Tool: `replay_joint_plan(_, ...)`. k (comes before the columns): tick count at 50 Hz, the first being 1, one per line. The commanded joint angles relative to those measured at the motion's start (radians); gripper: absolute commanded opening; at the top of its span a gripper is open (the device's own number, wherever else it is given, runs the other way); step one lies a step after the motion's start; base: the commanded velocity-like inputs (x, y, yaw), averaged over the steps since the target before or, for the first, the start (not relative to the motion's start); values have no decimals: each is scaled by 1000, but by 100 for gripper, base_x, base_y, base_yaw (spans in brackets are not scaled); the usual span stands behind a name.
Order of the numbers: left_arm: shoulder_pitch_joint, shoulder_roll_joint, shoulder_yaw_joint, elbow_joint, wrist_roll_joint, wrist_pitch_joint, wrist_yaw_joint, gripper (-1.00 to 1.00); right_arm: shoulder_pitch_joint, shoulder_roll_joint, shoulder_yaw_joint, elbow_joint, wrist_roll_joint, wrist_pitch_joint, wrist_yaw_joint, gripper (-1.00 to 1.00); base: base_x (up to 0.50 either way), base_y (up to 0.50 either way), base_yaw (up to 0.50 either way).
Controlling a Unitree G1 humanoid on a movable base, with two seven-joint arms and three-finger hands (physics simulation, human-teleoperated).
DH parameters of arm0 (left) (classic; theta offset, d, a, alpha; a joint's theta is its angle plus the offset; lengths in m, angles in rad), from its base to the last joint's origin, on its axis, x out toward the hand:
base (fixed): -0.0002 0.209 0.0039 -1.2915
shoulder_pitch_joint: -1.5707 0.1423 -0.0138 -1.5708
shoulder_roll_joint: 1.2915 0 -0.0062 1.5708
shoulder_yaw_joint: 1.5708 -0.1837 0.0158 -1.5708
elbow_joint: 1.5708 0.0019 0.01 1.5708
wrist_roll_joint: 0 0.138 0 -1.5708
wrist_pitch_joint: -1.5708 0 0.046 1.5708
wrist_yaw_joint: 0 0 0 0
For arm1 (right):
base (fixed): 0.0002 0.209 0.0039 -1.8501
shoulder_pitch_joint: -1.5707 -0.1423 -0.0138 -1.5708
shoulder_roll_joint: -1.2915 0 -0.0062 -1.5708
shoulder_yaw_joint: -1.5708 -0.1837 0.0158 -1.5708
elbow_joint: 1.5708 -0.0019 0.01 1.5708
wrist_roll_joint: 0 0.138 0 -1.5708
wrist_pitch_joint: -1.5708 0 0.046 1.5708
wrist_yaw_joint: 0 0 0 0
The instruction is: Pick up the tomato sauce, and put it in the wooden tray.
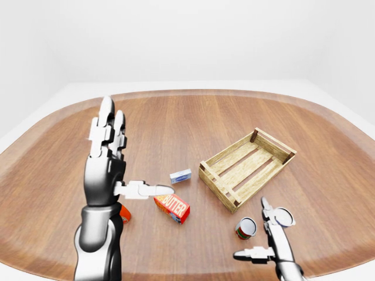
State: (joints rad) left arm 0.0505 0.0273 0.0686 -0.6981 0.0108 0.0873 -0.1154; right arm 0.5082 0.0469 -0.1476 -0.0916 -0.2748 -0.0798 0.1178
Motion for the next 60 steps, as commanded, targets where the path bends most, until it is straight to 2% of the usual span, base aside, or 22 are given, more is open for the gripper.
replay_joint_plan(1, -1, 0, -1, -5, -1, 0, -2, 100, -39, -19, 9, 96, 2, -8, -39, 100, 0, 0, 0)
replay_joint_plan(41, 0, 0, 0, -11, -6, 0, -1, 100, -77, -40, 17, 143, 8, -8, -73, 100, 0, 0, 0)
replay_joint_plan(60, 1, 0, 2, -23, -8, 0, -3, 100, -137, -59, 21, 255, 12, -8, -112, 100, 0, 0, 0)
